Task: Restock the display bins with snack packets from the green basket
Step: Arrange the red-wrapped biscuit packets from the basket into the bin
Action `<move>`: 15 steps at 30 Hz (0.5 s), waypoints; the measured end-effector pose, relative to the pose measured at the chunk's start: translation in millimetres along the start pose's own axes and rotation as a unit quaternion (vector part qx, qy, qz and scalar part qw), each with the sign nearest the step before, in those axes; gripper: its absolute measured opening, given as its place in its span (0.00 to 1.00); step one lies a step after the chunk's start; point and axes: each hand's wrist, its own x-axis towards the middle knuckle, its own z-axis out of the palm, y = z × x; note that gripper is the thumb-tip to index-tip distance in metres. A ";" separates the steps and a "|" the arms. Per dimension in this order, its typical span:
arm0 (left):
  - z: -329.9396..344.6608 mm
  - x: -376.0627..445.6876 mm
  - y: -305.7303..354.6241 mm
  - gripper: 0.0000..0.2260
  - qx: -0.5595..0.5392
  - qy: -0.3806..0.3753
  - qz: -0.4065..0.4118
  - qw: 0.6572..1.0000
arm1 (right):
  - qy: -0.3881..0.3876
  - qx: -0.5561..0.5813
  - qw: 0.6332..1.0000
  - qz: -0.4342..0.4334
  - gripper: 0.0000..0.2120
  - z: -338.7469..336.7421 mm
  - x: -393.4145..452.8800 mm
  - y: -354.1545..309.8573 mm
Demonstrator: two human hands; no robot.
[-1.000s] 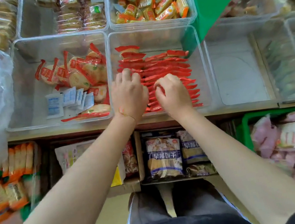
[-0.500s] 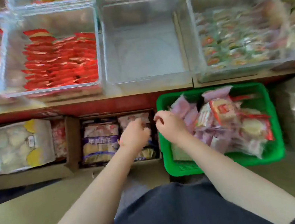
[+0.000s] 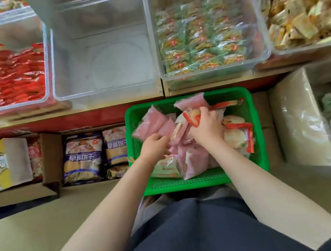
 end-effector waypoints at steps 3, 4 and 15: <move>6.8 -2.7 6.7 0.07 -0.151 -0.028 -0.030 0.988 | 0.045 0.101 0.993 -0.043 0.14 -11.1 -4.8 -2.4; 9.4 -3.9 9.1 0.12 -0.200 -0.048 -0.027 0.978 | 0.043 0.126 0.989 -0.059 0.11 -13.5 -7.6 -5.2; 35.8 12.6 23.1 0.09 -0.267 -0.021 -0.054 0.962 | -0.098 0.163 0.976 -0.110 0.09 -40.9 10.3 20.9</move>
